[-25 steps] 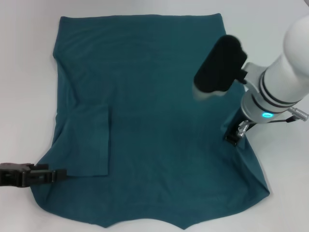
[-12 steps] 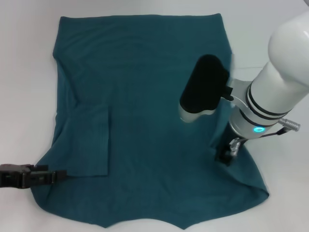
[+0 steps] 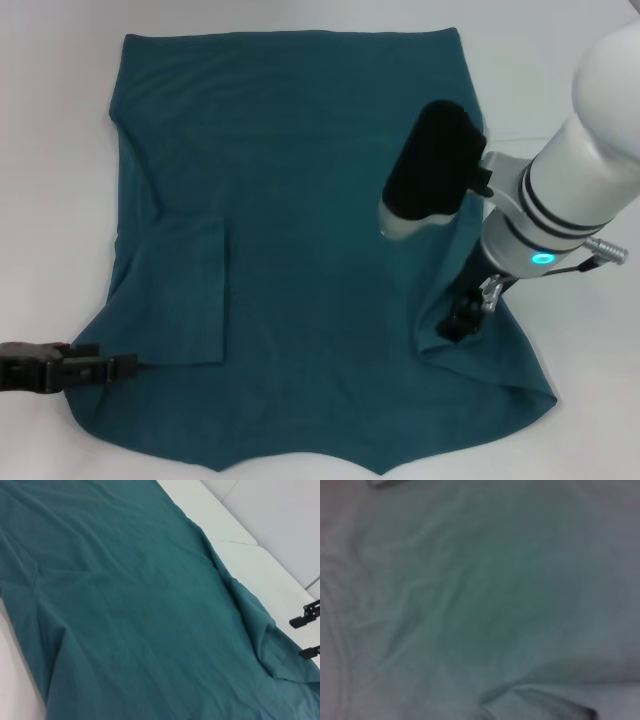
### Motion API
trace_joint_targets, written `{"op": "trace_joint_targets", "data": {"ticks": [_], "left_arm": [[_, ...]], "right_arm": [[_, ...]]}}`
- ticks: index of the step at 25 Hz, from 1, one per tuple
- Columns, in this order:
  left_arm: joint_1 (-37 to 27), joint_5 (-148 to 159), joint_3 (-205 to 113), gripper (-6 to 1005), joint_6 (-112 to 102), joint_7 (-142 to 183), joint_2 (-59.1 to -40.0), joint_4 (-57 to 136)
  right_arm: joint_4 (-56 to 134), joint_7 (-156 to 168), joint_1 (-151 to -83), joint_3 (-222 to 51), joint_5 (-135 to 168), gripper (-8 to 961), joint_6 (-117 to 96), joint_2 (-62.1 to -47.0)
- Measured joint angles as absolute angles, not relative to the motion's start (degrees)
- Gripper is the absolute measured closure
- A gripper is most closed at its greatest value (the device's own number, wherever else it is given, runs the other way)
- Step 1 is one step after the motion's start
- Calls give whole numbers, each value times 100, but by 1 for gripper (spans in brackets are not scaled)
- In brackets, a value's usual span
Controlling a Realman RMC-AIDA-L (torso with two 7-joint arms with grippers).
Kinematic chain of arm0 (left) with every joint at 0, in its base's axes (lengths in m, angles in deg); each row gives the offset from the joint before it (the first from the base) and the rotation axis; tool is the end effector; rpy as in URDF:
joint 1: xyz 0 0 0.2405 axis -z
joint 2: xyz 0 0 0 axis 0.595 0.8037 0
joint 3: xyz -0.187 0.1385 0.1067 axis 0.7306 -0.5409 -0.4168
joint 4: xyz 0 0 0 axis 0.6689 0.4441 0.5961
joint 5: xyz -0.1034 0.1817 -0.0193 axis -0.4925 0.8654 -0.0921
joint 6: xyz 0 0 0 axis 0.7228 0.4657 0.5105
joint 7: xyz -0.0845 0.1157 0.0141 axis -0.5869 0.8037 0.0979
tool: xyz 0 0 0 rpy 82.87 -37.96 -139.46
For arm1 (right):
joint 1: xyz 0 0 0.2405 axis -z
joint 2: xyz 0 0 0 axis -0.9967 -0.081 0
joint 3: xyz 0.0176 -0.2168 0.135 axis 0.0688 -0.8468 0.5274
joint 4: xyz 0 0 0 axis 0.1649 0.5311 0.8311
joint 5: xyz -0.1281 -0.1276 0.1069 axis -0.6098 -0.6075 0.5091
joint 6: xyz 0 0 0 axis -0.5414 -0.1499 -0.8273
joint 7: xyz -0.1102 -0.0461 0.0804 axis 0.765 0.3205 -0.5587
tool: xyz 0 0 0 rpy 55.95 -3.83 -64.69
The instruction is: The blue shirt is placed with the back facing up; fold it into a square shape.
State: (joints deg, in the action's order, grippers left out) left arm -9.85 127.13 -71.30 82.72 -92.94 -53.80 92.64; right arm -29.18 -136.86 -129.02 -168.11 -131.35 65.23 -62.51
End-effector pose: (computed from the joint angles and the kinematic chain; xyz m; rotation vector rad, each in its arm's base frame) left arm -0.3024 0.3119 0.0538 -2.4860 -1.3525 -0.4224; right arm 0.1516 0.3784 -0.0302 -2.5283 0.4920 -0.8086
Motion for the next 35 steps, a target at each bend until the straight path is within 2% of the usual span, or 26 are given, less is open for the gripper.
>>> {"op": "trace_joint_targets", "data": {"ticks": [6,17,27,35], "left_arm": [[-989,12713,-7131,154,8265,-9272,-5381,9261],[-993,12713,-7133,153,8267,-9206,-5381,9261],[-974,12714,-7151,153,8222,-9210,-5381,9255],[-947,12714,-7164,154,8209,-9253,-5381,9252]], "right_arm": [[-2900,-14051,-12887,-16184,-13478,220,6402,-6223],[-2448,-14597,-12765,-15512,-13701,46,5948,-6138],[-1792,-14809,-12772,-15778,-13715,38,5476,-5972],[-1292,-14910,-12940,-16017,-13706,39,4898,-6009]]}}
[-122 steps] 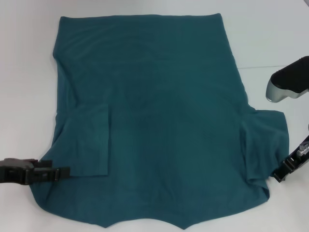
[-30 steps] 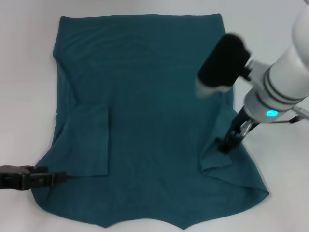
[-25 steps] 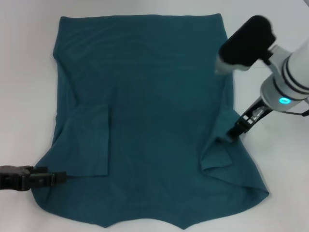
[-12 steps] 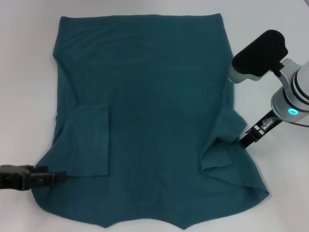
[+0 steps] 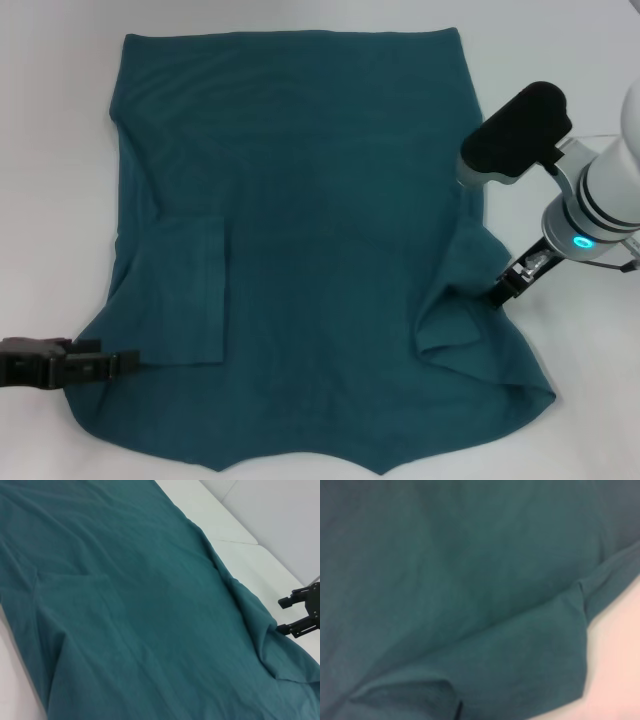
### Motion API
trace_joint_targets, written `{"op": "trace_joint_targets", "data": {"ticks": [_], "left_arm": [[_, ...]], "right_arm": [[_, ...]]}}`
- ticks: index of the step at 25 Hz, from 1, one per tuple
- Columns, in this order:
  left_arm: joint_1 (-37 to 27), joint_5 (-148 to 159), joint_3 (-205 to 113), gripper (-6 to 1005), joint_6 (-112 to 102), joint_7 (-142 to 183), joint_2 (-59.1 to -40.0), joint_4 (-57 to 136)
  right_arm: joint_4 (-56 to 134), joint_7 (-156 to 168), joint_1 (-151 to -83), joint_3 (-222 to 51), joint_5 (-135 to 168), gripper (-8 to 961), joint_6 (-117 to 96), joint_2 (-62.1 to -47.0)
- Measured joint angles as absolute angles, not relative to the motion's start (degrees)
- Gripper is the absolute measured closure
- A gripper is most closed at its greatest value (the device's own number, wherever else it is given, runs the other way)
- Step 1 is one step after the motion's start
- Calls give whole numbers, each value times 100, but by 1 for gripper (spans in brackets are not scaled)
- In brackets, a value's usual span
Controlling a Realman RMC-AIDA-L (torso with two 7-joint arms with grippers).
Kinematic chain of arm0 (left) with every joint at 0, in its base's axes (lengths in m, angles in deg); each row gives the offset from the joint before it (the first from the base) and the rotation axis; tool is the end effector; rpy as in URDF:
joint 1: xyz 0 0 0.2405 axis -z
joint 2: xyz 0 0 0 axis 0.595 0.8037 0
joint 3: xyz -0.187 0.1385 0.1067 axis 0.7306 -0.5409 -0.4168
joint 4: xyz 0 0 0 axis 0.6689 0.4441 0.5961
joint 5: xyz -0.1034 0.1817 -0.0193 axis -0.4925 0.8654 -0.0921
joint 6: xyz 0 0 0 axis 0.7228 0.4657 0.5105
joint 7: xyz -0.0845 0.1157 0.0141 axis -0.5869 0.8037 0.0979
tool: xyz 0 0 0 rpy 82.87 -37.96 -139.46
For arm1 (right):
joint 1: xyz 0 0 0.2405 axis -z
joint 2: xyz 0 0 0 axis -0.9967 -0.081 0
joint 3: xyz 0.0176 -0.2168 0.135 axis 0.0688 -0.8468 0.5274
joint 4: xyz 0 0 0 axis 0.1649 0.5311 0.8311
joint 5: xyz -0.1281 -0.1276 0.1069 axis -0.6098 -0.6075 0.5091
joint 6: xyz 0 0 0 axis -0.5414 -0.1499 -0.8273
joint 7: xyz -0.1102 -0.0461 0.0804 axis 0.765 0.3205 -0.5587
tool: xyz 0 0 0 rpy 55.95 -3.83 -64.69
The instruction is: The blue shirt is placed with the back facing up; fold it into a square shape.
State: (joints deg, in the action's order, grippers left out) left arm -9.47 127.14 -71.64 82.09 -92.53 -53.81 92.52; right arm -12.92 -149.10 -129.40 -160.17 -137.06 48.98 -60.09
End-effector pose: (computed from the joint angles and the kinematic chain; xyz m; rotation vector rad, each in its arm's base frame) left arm -0.3009 0.3149 0.0530 -2.4910 -1.3331 -0.4155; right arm 0.2226 0.4159 -0.0098 -2.2041 0.8752 -0.6803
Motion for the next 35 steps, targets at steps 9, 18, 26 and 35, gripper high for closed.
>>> {"op": "trace_joint_targets", "data": {"ticks": [9,18,26,35], "left_arm": [[-942,12714,-7135,154,8201,-9248,-5362,9252],[-960,12713,-7129,154,8137,-9216,-5372,9253],[-962,12714,-7157,154,8099,-9202,-5372,9252],[-969,12713,-7159,154,8100,-9239,-5377,9253]], "right_arm": [[-1324,-14910,-13017,-15995,-13695,39,4797,-6044],[-1042,-14940,-13114,-16021,-13697,39,4711,-6082],[-1038,-15042,-13082,-16023,-13707,40,4280,-6038],[-787,-14943,-13302,-16287,-13675,40,3573,-6214]]}}
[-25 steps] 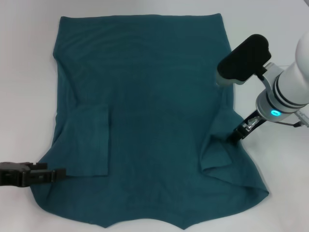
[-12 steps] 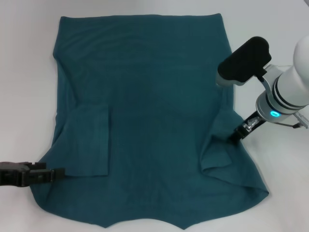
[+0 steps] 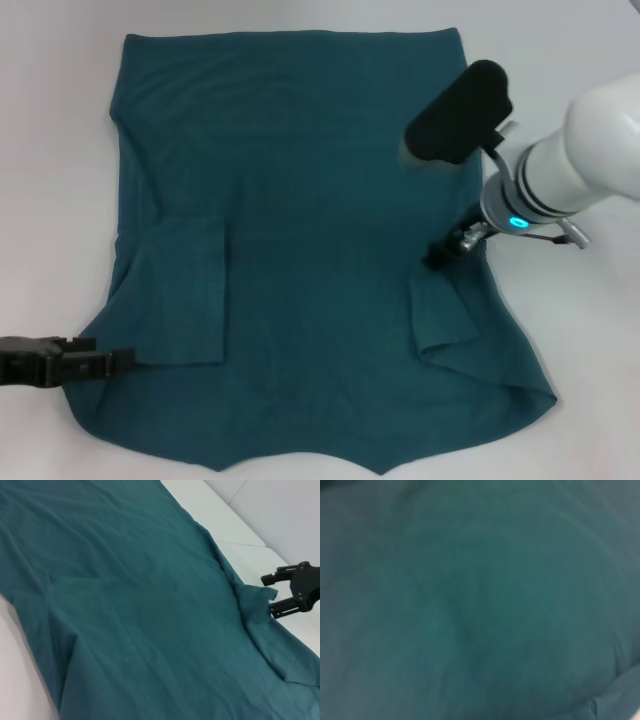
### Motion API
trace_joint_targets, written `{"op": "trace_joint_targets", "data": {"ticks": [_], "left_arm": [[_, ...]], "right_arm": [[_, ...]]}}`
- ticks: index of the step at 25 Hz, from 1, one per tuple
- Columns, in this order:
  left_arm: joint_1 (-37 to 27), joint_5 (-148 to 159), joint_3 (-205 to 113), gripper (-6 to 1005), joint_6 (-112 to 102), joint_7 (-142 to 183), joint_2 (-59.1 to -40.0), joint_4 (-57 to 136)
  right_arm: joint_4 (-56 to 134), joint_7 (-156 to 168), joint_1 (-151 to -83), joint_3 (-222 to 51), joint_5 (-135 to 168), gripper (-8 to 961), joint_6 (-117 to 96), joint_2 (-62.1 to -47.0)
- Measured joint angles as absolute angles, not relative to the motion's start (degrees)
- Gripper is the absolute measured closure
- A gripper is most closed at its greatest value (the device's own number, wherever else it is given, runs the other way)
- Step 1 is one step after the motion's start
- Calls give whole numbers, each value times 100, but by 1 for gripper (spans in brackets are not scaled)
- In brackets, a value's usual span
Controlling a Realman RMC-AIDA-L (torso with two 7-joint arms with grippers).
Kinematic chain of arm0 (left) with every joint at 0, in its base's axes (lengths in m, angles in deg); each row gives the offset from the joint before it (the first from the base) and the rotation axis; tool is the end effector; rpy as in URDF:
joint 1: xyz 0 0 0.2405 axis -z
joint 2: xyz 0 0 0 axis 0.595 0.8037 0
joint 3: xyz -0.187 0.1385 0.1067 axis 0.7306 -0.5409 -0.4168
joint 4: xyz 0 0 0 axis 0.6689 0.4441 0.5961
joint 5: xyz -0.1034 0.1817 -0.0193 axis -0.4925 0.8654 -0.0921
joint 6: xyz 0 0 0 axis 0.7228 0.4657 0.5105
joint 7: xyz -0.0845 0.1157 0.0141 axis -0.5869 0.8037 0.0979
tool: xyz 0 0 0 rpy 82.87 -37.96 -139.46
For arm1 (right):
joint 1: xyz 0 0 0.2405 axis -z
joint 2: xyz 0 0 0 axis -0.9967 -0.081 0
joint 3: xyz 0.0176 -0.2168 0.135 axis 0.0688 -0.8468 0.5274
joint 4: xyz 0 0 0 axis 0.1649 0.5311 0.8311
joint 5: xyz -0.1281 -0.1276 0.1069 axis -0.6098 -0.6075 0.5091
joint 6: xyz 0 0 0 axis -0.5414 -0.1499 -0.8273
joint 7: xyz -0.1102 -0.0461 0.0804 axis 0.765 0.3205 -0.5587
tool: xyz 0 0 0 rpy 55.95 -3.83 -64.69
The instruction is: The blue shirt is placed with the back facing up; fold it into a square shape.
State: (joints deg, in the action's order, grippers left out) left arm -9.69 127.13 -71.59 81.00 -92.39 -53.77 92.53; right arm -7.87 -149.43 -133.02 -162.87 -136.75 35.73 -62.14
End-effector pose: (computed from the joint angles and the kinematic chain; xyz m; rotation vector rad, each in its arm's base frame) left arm -0.3038 0.3160 0.0541 -2.4701 -1.3292 -0.4099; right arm 0.1929 0.4383 -0.0378 -2.2275 0.6972 -0.5219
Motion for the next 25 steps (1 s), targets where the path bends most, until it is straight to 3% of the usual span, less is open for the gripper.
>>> {"op": "trace_joint_targets", "data": {"ticks": [13,25], "left_arm": [[-973,12714,-7150,154,8107,-9250,-5373,9253],[-992,12731,-7124,155,8096,-9220,-5369,9252]], "right_arm": [[-258,-14961,-13709,-16422,-13318,41,2638,-6234],[-929,-15076,-13647,-15956,-13689,41,4299,-6137]]}}
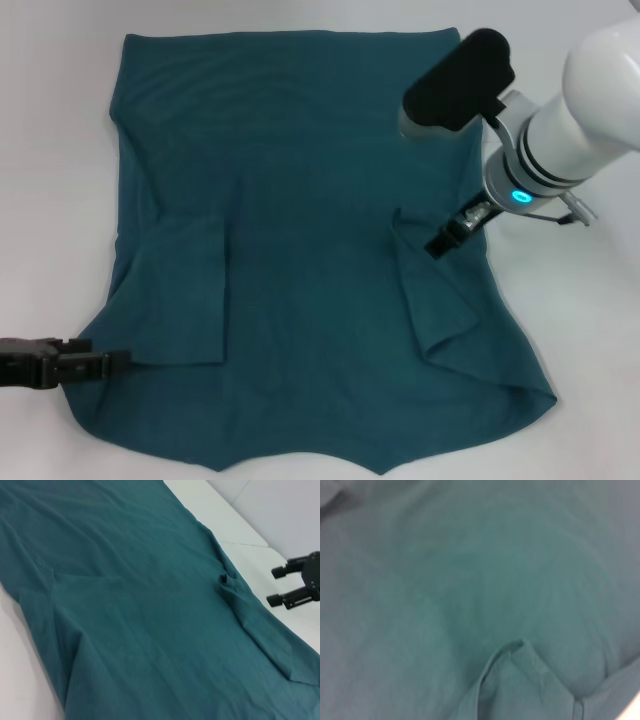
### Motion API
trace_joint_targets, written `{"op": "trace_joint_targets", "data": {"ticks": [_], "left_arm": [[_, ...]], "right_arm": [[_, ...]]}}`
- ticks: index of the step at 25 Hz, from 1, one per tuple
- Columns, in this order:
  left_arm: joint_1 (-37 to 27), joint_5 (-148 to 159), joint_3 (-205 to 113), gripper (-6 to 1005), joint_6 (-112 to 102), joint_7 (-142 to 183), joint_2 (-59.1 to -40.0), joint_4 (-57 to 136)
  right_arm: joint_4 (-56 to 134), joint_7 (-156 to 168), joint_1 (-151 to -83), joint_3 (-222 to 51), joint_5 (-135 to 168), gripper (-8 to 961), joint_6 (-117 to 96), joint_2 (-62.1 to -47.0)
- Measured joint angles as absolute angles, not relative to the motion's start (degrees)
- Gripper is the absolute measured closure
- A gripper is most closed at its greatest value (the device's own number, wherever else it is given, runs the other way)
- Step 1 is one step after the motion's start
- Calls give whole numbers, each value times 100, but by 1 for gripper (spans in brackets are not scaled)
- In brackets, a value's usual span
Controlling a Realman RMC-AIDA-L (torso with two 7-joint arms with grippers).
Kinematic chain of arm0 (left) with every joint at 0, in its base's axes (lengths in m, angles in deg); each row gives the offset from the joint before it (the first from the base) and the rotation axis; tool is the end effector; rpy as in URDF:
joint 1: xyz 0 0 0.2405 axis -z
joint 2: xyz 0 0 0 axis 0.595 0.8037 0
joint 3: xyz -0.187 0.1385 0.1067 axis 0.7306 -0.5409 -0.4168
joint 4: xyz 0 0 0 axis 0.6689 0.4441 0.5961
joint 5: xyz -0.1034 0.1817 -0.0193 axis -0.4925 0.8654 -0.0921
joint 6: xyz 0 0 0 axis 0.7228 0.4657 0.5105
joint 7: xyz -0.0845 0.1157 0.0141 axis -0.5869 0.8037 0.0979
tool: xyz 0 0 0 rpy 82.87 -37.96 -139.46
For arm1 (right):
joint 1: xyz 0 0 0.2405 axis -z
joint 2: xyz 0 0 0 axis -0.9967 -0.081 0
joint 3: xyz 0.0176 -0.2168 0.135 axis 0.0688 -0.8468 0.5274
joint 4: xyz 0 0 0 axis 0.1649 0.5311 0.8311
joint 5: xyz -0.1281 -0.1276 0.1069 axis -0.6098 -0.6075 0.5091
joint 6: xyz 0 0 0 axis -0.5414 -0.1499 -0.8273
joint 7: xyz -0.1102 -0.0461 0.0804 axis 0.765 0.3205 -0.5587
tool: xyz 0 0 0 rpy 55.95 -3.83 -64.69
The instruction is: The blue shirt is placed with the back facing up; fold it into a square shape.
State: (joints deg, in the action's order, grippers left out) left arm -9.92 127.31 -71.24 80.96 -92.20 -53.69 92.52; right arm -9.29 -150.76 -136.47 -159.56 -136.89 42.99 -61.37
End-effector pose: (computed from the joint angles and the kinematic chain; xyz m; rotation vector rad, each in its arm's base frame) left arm -0.3062 0.3147 0.0553 -2.4621 -1.3321 -0.4076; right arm 0.1750 0.4434 -0.0238 -2.2236 0.7649 -0.5459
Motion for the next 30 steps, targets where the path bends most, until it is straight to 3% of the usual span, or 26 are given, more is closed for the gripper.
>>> {"op": "trace_joint_targets", "data": {"ticks": [30], "left_arm": [[-982,12731,-7137,173,8069,-9200,-5376,9253]], "right_arm": [[-540,-14885,-13400,-15772,-13231,42,4380,-6160]]}}
